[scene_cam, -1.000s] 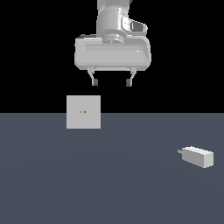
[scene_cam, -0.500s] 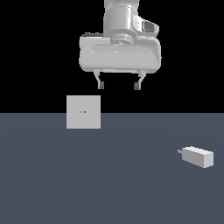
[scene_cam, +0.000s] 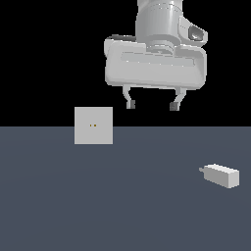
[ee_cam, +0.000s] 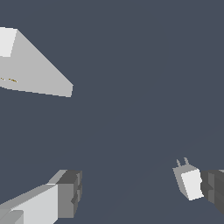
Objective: Plug the charger into the wall socket.
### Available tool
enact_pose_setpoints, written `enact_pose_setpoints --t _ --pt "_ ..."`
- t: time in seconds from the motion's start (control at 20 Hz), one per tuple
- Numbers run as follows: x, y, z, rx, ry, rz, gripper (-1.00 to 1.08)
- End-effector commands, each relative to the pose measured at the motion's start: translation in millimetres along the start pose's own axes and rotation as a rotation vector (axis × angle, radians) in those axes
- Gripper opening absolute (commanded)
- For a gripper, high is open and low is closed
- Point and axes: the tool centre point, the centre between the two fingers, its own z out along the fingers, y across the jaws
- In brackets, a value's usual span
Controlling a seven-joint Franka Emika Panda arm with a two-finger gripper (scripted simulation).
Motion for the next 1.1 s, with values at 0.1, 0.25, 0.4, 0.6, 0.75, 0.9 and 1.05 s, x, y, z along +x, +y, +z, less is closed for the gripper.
enact_pose_setpoints --t 0.1,0.25,0.4,0.6,0.75,0.9,1.05 --pt "-14.6 17.2 10.4 0.003 0.029 -0.047 1.0" --pt "-22.6 28.0 17.0 0.006 0.046 -0.075 1.0" --pt "-29.7 38.3 23.6 0.008 0.063 -0.101 1.0" --pt "-38.0 51.7 32.1 0.013 0.084 -0.135 1.0" --pt "-43.6 61.6 38.6 0.016 0.099 -0.16 1.0" --pt "-48.6 71.6 45.1 0.02 0.114 -0.185 1.0" --pt "-52.9 81.0 51.3 0.023 0.129 -0.208 1.0"
